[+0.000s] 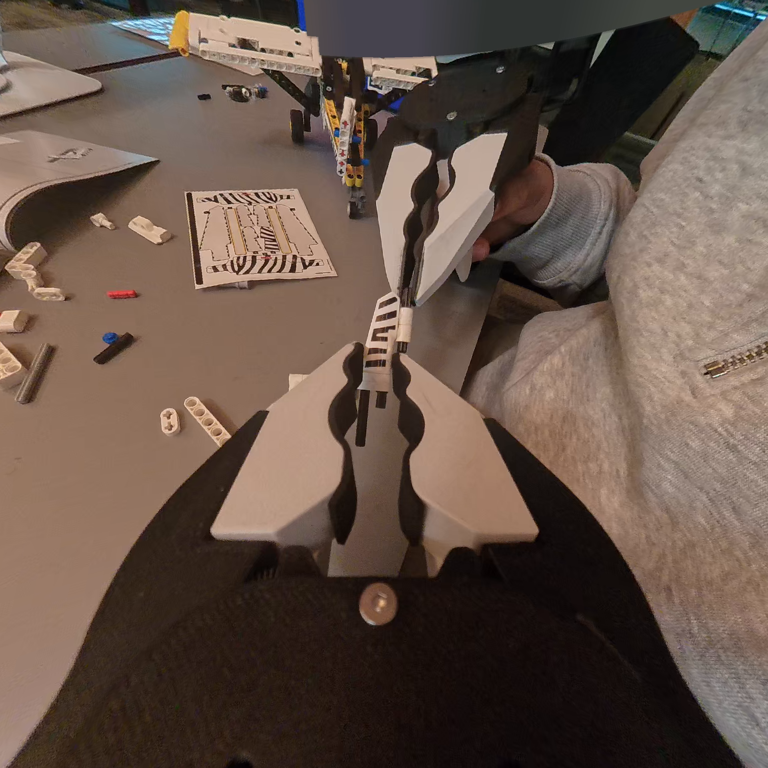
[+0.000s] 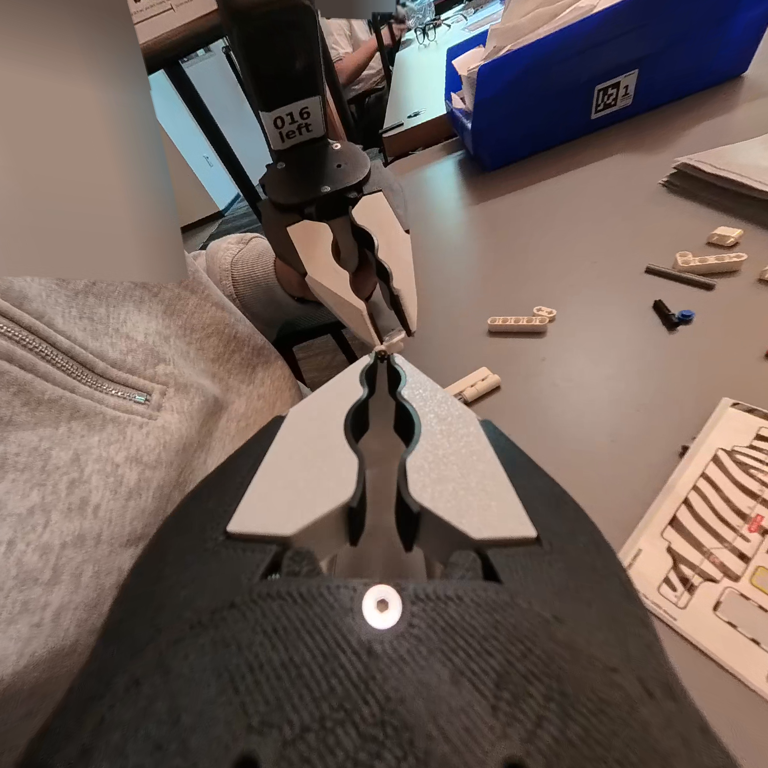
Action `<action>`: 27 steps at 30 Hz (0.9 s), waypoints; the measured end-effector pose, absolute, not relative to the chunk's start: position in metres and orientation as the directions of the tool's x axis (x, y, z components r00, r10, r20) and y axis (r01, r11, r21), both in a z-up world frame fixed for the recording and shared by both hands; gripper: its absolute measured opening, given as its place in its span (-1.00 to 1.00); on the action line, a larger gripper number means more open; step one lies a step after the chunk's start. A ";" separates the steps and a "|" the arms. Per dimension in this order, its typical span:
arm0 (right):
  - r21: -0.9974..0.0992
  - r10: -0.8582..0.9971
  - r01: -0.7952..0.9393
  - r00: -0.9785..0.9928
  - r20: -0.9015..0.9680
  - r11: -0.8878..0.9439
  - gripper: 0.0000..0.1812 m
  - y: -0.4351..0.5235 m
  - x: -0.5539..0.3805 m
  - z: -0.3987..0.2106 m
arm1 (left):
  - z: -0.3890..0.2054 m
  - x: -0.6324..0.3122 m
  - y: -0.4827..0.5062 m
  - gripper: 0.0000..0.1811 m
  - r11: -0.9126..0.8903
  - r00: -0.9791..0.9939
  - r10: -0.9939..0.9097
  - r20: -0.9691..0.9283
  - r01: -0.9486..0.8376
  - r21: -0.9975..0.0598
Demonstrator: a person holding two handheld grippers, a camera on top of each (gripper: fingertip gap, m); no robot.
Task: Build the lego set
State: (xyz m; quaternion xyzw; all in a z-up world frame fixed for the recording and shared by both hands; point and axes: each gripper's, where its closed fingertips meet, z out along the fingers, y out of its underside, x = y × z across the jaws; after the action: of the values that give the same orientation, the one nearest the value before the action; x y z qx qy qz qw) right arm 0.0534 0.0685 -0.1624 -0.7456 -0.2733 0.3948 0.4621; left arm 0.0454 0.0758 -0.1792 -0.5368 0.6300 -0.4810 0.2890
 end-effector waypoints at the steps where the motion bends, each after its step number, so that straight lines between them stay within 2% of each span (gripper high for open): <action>1: -0.903 0.770 0.043 0.540 -0.339 -0.428 -0.97 0.070 0.053 -0.163 | -0.180 0.045 0.077 -0.87 -0.044 -0.252 -0.955 0.157 -0.404 -0.914; 6: -0.891 0.752 0.045 0.557 -0.353 -0.451 -0.96 0.076 0.054 -0.168 | -0.185 0.044 0.081 -0.87 -0.069 -0.227 -0.957 0.181 -0.429 -0.901; 9: -0.889 0.721 0.034 0.600 -0.347 -0.456 -0.82 0.084 0.059 -0.171 | -0.191 0.043 0.089 -0.87 -0.110 -0.180 -0.960 0.214 -0.460 -0.881; 15: -0.884 0.650 0.031 0.689 -0.319 -0.466 -0.73 0.096 0.068 -0.178 | -0.205 0.037 0.111 -0.86 -0.228 -0.041 -0.957 0.286 -0.503 -0.834; 23: -0.813 0.616 0.295 0.782 -0.097 -0.502 -0.72 0.101 0.059 -0.216 | -0.225 0.031 0.131 -0.86 -0.407 0.148 -0.907 0.395 -0.553 -0.727; 27: -0.764 0.608 0.376 0.794 -0.027 -0.525 -0.64 0.102 0.055 -0.230 | -0.227 0.031 0.134 -0.86 -0.448 0.195 -0.890 0.413 -0.546 -0.708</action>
State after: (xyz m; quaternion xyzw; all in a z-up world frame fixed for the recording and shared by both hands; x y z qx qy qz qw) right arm 0.0549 0.1015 -0.2304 -0.8607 -0.2857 0.1466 0.3950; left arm 0.0309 0.1342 -0.2269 -0.7445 0.4822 -0.4120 0.2083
